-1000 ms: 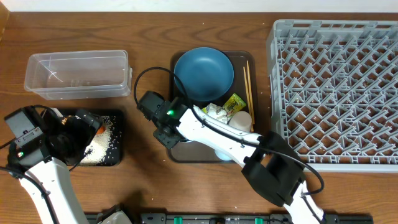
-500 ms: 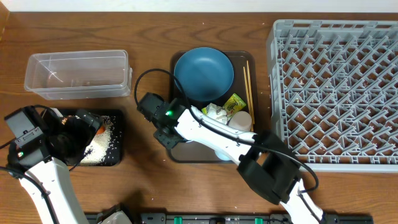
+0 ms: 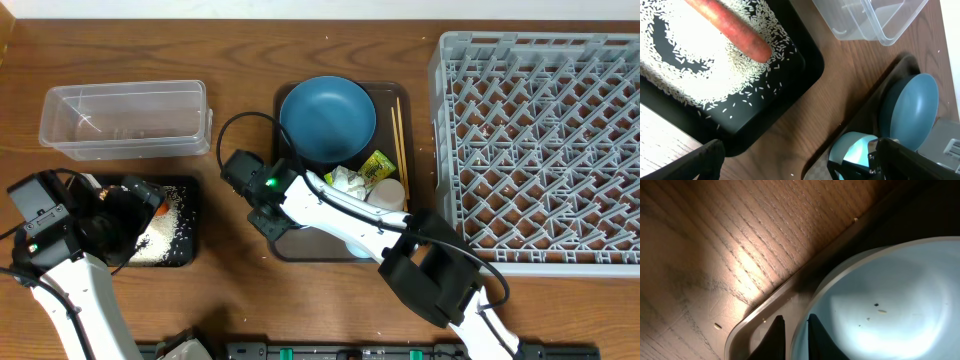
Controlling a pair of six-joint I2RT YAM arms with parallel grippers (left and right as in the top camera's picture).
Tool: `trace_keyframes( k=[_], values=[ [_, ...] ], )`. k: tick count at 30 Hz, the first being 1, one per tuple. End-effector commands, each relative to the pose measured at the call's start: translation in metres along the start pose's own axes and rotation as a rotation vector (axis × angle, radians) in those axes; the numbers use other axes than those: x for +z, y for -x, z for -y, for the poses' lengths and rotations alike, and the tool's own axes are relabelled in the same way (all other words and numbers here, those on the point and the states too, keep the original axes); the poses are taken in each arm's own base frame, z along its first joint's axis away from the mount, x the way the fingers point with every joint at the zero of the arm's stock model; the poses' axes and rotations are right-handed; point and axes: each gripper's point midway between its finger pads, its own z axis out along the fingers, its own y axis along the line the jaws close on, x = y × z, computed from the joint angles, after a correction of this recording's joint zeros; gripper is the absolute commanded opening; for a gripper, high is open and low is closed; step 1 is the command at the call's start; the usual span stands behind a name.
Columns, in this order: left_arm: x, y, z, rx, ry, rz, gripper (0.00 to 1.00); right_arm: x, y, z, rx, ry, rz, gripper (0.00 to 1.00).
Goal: Sort waste into correct bins and load items into the dishwasher rack
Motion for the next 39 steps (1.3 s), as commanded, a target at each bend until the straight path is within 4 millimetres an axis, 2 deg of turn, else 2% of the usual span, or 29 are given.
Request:
trace_keyframes(
  k=[1,4,10,14,19,24,27,31,34,35,36,37,38,39],
  values=[
    [0.000,0.000,0.000,0.017,-0.006,-0.003,0.98,0.007,-0.002,0.000,0.004,-0.006,-0.014,0.08],
    [0.000,0.000,0.000,0.017,-0.006,-0.003,0.98,0.007,-0.002,0.000,0.005,-0.006,-0.014,0.01],
    [0.000,0.000,0.000,0.017,-0.006,-0.003,0.98,0.005,-0.002,0.000,0.005,-0.006,-0.014,0.01],
    [0.000,0.000,0.000,0.017,-0.006,-0.003,0.98,-0.005,0.002,-0.001,0.006,0.006,0.006,0.01],
    [0.000,0.000,0.000,0.017,-0.006,-0.003,0.98,-0.036,0.011,0.000,0.015,0.022,0.070,0.01],
    [0.000,0.000,0.000,0.017,-0.006,-0.003,0.98,-0.082,0.023,-0.010,0.026,0.140,0.160,0.01],
    [0.000,0.000,0.000,0.017,-0.006,-0.003,0.98,-0.104,0.028,-0.005,0.043,0.159,0.207,0.01],
    [0.000,0.000,0.000,0.017,-0.006,-0.003,0.98,-0.124,0.032,0.007,0.074,0.158,0.252,0.01],
    [0.000,0.000,0.000,0.017,-0.006,-0.003,0.98,-0.128,0.031,0.014,0.078,0.156,0.253,0.01],
    [0.000,0.000,0.000,0.017,-0.006,-0.003,0.98,-0.127,0.028,0.016,0.079,0.153,0.240,0.03],
    [0.000,0.000,0.000,0.017,-0.006,-0.003,0.98,-0.126,0.026,0.016,0.075,0.151,0.229,0.17],
    [0.000,0.001,0.000,0.018,-0.006,-0.003,0.98,-0.122,0.022,0.016,0.074,0.148,0.209,0.34],
    [0.000,0.000,0.000,0.017,-0.006,-0.003,0.98,-0.118,0.019,0.014,0.072,0.147,0.191,0.45],
    [0.000,0.000,0.000,0.017,-0.006,-0.003,0.98,-0.113,0.015,0.012,0.069,0.145,0.169,0.50]
  ],
)
